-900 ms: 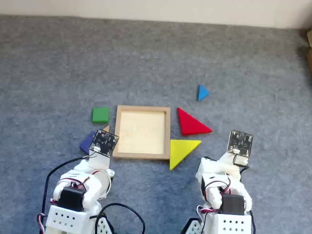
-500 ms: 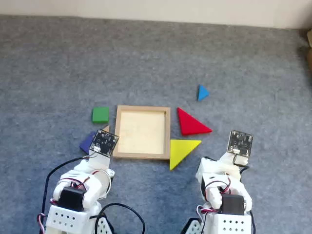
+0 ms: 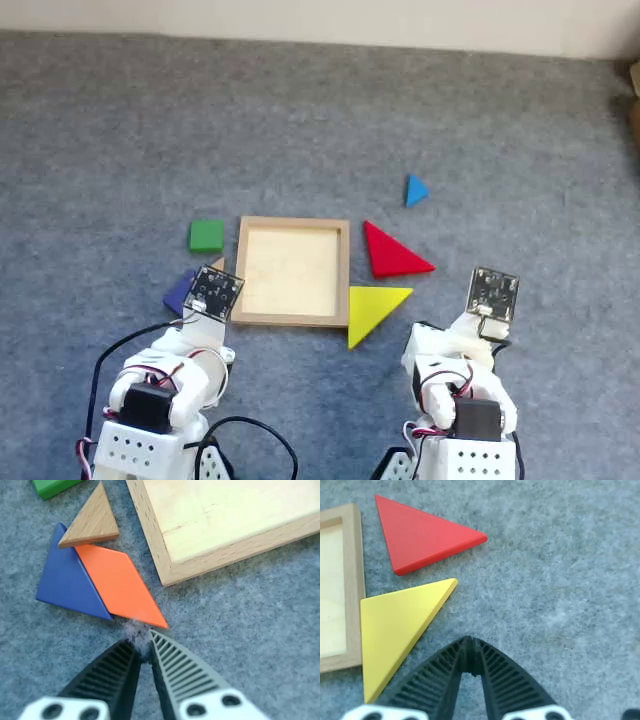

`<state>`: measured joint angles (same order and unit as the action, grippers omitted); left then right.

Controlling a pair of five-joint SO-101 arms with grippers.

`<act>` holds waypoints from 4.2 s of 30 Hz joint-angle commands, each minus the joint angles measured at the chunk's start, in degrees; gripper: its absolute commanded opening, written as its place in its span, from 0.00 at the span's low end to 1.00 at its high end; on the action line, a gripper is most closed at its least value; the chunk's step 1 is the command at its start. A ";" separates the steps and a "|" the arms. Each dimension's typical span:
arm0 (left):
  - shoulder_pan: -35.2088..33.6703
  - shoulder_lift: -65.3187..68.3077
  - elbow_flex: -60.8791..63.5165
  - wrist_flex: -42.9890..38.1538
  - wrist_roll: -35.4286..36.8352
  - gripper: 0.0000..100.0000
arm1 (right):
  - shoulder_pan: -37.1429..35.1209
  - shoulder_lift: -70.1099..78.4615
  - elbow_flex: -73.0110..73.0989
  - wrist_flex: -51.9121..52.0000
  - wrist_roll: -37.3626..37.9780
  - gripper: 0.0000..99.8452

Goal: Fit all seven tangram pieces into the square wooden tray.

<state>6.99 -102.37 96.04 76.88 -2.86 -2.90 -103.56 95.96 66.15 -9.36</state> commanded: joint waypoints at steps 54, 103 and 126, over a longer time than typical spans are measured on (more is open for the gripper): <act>-0.31 -2.07 1.19 0.35 0.26 0.01 | 5.76 12.79 -28.18 -3.74 25.67 0.02; -0.31 -2.07 1.19 0.35 0.26 0.01 | -16.48 113.10 -74.59 -15.78 39.03 0.35; -0.31 -2.07 1.19 0.35 0.26 0.01 | -12.26 118.02 -77.58 -8.31 44.04 0.35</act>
<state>6.99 -102.37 96.04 76.88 -2.86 -17.67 14.24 19.91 57.01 33.89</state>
